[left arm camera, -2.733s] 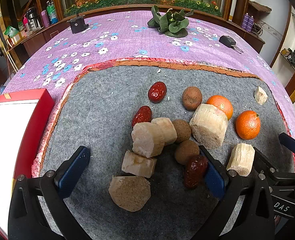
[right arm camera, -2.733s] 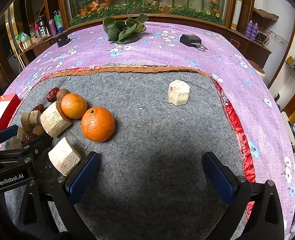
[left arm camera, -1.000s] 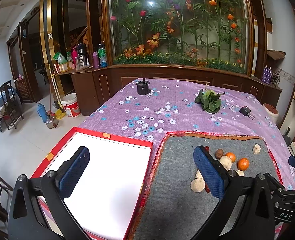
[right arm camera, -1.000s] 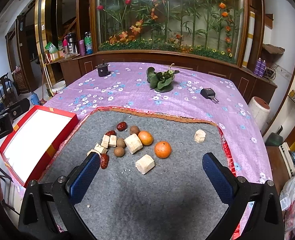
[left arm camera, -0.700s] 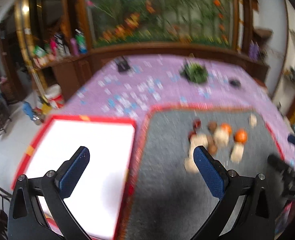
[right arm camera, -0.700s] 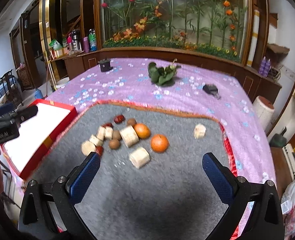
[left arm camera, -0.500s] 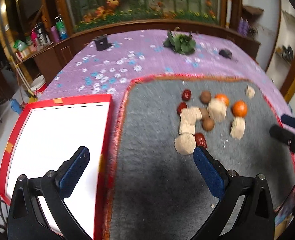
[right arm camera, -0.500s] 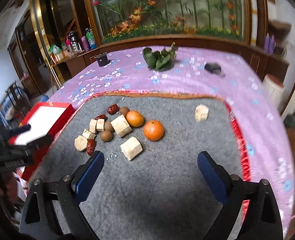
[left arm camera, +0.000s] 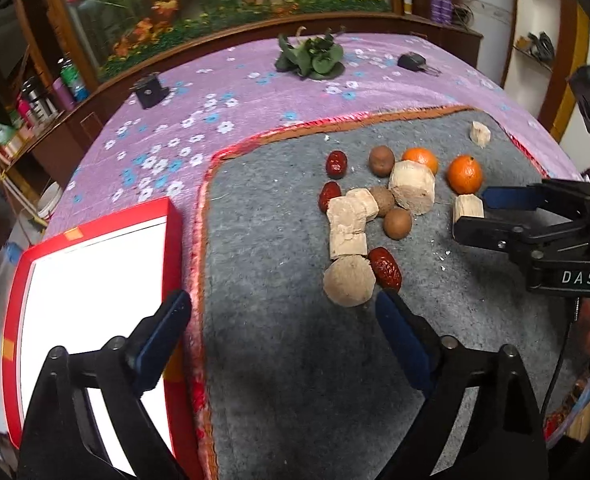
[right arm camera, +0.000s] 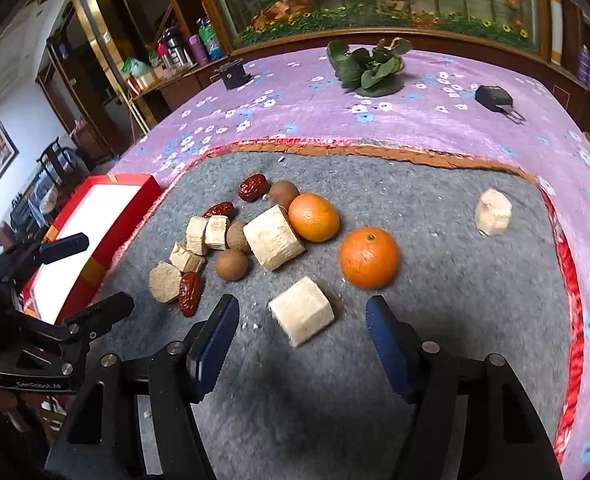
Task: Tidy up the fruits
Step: 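Grasp a round brown cake with the left tool while the right tool grasps a pale cube, then carry both held pieces into the white tray and open both tools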
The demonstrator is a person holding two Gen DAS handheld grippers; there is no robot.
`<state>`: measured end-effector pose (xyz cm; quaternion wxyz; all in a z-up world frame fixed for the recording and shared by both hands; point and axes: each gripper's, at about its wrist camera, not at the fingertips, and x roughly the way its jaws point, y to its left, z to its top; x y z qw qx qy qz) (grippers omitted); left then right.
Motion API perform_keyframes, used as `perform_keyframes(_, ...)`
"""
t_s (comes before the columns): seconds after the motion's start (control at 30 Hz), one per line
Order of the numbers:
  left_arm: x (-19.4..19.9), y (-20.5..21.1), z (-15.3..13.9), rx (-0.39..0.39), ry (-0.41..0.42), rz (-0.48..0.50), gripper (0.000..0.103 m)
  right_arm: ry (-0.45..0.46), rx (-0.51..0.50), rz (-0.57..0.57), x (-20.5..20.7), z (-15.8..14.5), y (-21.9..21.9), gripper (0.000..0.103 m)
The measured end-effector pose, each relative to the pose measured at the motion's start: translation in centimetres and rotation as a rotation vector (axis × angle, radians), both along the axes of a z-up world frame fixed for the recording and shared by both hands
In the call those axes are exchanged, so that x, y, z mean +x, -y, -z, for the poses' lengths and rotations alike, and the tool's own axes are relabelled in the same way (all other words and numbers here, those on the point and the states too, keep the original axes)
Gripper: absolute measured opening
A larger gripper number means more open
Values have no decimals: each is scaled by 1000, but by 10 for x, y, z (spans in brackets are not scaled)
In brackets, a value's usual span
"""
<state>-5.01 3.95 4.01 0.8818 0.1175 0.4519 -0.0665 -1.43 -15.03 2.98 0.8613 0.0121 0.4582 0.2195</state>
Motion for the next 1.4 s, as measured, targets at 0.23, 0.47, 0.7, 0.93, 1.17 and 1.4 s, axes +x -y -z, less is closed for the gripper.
perform_keyframes(0.23,14,9,14,-16,-78,86,76,-5,-50,-23,7,10,-10,55)
perform_keyframes(0.47,22,13,26,-38,-128,114,67,0,-48,-21,5,11,-6,36)
perform_keyframes(0.7,25,13,24,-83,-142,136,54,-31,31,-9,-6,9,7,35)
perform_keyframes(0.93,17,19,22,-74,-124,190,34,-91,130,-1,-19,13,21,35)
perform_keyframes(1.17,12,11,18,-125,-105,172,29,-92,166,5,-30,11,18,35)
perform_keyframes(1.4,-17,-15,-5,-197,-32,97,29,-78,203,-33,-37,-3,-5,35)
